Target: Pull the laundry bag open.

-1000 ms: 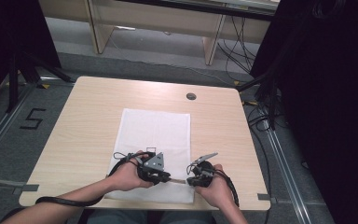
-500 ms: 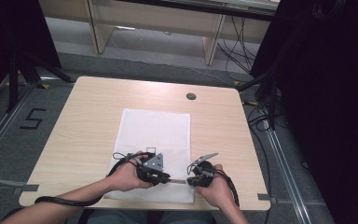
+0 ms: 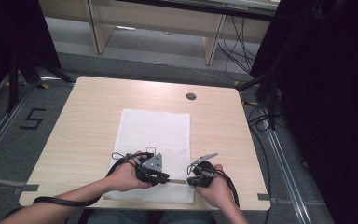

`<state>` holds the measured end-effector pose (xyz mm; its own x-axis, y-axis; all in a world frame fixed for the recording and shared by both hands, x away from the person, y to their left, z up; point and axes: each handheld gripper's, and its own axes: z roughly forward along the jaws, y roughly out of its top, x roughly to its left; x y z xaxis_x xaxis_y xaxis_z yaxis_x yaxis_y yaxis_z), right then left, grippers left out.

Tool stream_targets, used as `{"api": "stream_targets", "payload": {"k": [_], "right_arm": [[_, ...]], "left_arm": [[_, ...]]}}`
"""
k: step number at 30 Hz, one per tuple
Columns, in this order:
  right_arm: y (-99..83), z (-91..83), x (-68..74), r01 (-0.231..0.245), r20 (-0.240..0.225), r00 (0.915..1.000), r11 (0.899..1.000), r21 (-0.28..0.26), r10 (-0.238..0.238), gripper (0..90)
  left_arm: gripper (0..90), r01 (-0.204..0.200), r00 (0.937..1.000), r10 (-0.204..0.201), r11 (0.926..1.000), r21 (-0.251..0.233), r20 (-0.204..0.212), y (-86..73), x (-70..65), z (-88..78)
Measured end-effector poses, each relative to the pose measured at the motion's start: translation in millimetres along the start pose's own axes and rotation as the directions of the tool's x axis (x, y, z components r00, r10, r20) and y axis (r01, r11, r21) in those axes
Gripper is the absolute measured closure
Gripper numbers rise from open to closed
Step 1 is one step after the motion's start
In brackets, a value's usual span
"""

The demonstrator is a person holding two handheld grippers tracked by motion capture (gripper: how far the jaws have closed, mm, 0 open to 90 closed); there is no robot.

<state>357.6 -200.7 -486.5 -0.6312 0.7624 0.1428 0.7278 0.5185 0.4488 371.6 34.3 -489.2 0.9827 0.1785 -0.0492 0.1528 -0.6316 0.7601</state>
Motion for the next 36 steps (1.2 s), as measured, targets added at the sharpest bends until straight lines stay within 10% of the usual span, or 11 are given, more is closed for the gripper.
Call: {"api": "stream_targets", "payload": {"k": [36], "right_arm": [[0.7,0.0,3.1,0.007,0.023,0.9997,1.000,0.011,-0.008,90.0]], "left_arm": [[82.0,-0.008,1.0000,0.008,1.0000,-0.005,0.002,1.4,-3.2,-2.4]]}}
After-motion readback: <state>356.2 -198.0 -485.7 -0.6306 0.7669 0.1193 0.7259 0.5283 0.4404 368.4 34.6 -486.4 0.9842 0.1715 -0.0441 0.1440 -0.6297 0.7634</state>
